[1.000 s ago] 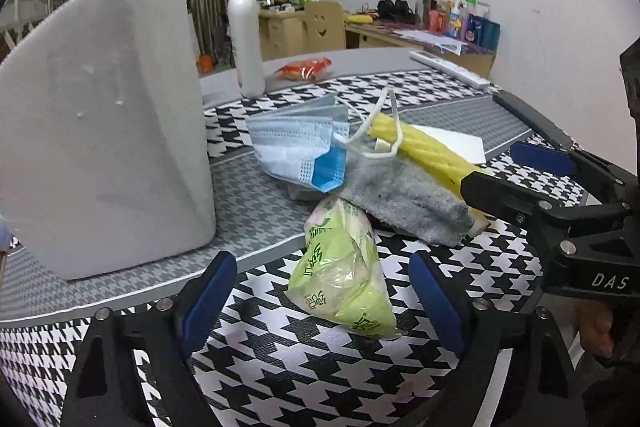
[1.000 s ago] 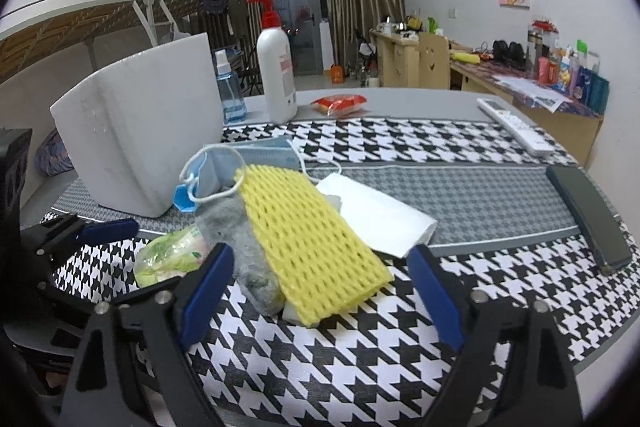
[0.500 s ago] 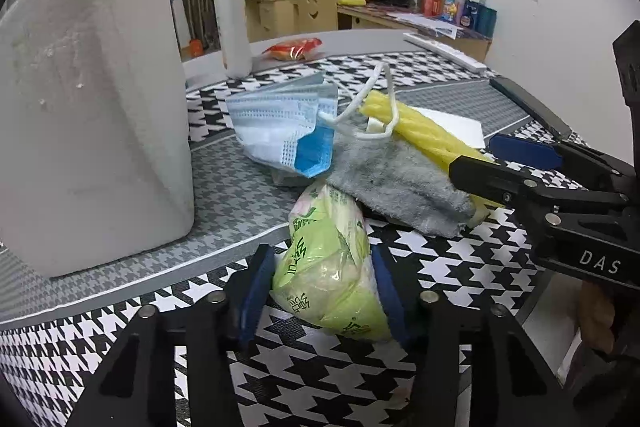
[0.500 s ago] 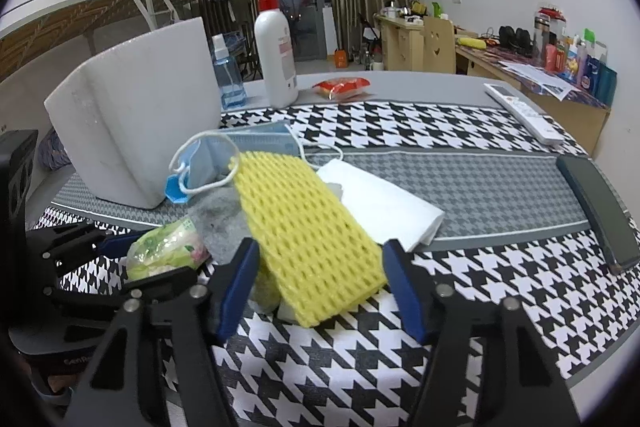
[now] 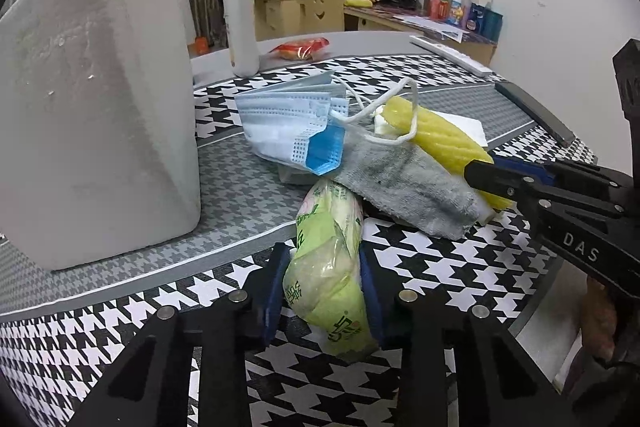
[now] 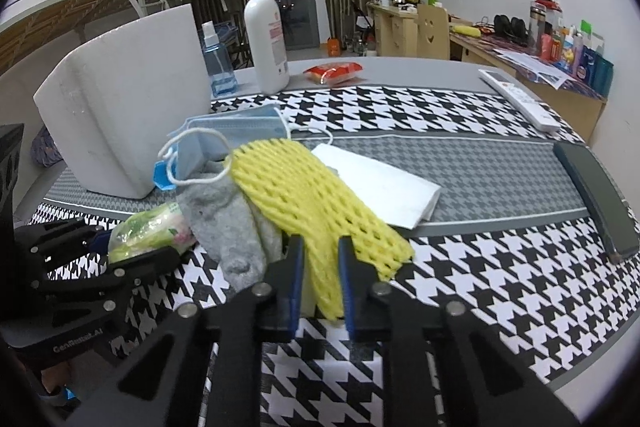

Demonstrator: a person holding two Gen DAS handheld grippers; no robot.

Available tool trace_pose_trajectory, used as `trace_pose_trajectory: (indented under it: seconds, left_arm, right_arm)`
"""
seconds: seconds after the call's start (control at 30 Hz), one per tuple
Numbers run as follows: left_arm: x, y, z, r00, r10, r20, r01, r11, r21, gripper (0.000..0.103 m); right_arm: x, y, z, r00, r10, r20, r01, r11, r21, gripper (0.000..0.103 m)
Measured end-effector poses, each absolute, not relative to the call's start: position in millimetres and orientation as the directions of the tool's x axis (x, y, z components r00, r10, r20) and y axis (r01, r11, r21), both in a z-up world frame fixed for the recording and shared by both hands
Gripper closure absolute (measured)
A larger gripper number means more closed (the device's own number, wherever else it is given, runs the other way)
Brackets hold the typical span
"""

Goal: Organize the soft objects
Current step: 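Lift the yellow mesh sleeve with the right tool while the left tool lifts the green bag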

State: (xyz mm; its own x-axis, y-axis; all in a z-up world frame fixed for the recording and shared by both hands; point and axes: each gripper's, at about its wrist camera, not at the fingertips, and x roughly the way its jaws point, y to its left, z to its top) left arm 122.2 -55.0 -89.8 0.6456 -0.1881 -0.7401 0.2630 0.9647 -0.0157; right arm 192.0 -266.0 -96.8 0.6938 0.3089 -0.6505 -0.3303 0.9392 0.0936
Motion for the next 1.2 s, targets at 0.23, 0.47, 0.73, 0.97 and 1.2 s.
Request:
trace_pose_trajectory:
  seconds: [0.23, 0.47, 0.73, 0.97, 1.2]
  left_arm:
    - [115, -51, -83, 0.663, -0.203, -0.72, 0.265, 0.964, -0.028, 0.068]
    - [100, -48, -74, 0.693, -0.207, -0.691, 0.267, 0.964, -0.021, 0.068]
    - [82, -48, -61, 0.722, -0.226, -0.654, 0.286, 0.958, -0.016, 0.068]
    - [72, -63, -50, 0.753, -0.228, -0.618, 0.324, 0.945, 0.046, 0.069]
    - [84, -66, -49, 0.75, -0.211, -0.627, 0.308, 0.95, 0.048, 0.069]
  right_arm:
    - [184, -271, -86, 0.724, 0.29, -0.626, -0.309, 0.948, 0.082, 0.089]
    - [175, -275, -74, 0.751, 0.278, -0.599, -0.294, 0.953, 0.074, 0.089]
    - [165, -273, -66, 0.766, 0.284, -0.577, -0.302, 0.951, 0.066, 0.089]
    - [156, -273, -60, 0.78, 0.291, -0.554, -0.308, 0.949, 0.065, 0.089]
    - [140, -268, -56, 0.771, 0.349, -0.533, -0.368, 0.927, 0.075, 0.089]
